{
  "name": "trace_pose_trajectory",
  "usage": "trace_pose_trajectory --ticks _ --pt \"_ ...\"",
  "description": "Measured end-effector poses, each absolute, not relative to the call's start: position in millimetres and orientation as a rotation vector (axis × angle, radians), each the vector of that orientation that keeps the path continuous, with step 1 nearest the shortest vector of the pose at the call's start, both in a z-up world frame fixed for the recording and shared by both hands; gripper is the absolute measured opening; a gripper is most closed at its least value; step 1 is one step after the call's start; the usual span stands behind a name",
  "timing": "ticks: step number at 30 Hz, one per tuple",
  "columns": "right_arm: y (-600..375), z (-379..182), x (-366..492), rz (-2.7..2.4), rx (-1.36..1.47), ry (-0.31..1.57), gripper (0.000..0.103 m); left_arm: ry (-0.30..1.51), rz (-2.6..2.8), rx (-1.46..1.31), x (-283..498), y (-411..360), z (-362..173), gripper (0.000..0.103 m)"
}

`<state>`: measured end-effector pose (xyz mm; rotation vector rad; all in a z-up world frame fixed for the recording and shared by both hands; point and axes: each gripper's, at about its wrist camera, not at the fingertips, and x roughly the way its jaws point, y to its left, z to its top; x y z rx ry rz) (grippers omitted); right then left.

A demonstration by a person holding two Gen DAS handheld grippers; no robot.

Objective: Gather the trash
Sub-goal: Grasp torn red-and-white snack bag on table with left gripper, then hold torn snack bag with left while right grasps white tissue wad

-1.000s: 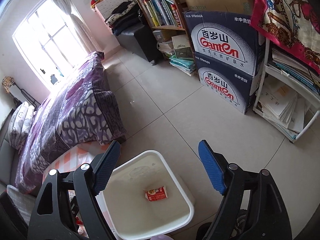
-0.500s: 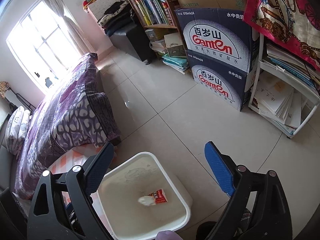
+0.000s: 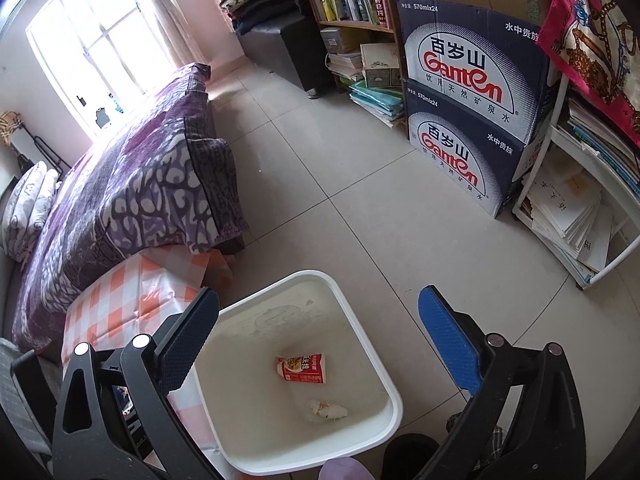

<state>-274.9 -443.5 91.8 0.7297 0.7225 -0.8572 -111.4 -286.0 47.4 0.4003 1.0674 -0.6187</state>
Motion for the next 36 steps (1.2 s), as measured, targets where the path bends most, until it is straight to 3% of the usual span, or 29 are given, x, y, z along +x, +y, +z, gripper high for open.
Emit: trace_pose_trajectory --ticks 6,13,15,17,18,36 --pt "-435 87 -258 -0.814 0.723 0.762 0.096 1.148 -0.514 0.596 -77 -276 17 0.089" --pt "-420 83 -237 -0.761 0.7 0.802 0.096 1.294 -0.493 0.642 -55 -253 -20 0.088" --pt "-416 81 -231 -0.749 0.699 0.814 0.096 1.323 -0.506 0.624 -52 -244 -24 0.079" --pt "-409 80 -222 -0.739 0.68 0.826 0.096 1.354 -0.522 0.604 -50 -235 -27 0.059" --pt "-405 79 -217 -0.732 0.669 0.834 0.096 1.365 -0.534 0.587 -49 -230 -28 0.056" --pt "-281 46 -126 -0.352 0.442 1.008 0.096 1.103 -0.466 0.189 -4 -68 77 0.051"
